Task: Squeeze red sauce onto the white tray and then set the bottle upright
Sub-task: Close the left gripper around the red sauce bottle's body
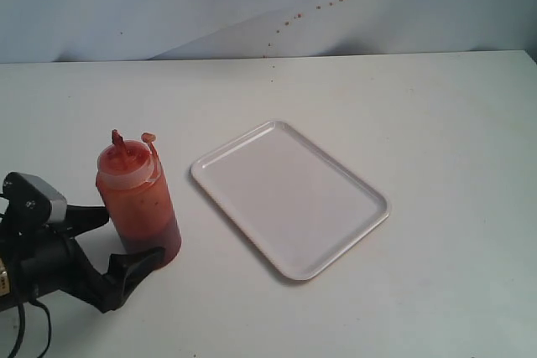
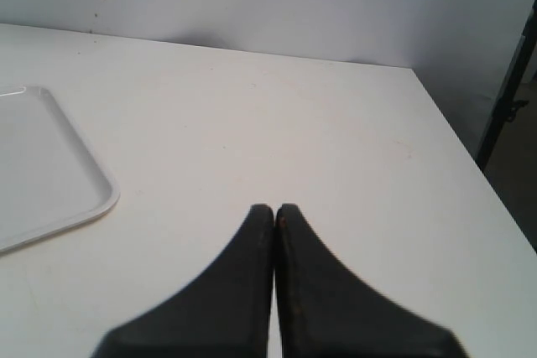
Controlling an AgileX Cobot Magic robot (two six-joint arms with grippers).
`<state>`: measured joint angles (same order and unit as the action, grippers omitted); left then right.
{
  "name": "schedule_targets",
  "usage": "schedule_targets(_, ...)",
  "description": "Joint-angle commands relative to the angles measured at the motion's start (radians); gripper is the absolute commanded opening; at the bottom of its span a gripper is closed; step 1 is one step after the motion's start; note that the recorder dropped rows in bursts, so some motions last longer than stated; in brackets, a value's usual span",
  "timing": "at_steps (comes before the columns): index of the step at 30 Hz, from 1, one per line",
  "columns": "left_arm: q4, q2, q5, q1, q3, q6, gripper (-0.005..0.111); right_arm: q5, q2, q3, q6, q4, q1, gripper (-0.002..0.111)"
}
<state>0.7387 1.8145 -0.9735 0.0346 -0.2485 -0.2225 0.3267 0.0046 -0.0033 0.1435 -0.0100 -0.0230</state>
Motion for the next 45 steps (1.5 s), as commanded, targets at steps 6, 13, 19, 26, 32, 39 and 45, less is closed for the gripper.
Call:
schedule_targets(6, 0.008, 0.136, -0.07, -0.001, -0.081, 0.111, 0.104, -0.003, -0.005, 0.003, -0.002, 0.01, 0.005, 0.0)
schedule_targets(13, 0.033, 0.181, -0.076, -0.001, -0.143, 0.119, 0.104, -0.003, -0.005, 0.003, -0.002, 0.01, 0.005, 0.0)
schedule_targets(19, 0.083, 0.233, -0.087, -0.001, -0.19, 0.114, 0.104, -0.003, -0.005, 0.003, -0.002, 0.01, 0.005, 0.0)
schedule_targets(26, 0.082, 0.235, -0.1, -0.001, -0.192, 0.121, 0.104, -0.003, -0.005, 0.003, -0.002, 0.01, 0.005, 0.0)
schedule_targets(32, 0.082, 0.235, -0.1, -0.001, -0.192, 0.126, 0.104, -0.003, -0.005, 0.003, -0.002, 0.01, 0.005, 0.0)
schedule_targets(39, 0.074, 0.235, -0.092, -0.001, -0.2, 0.126, 0.104, -0.003, -0.005, 0.003, -0.002, 0.01, 0.005, 0.0)
schedule_targets(45, 0.074, 0.235, -0.092, -0.001, -0.2, 0.126, 0.104, -0.003, -0.005, 0.003, -0.002, 0.01, 0.005, 0.0)
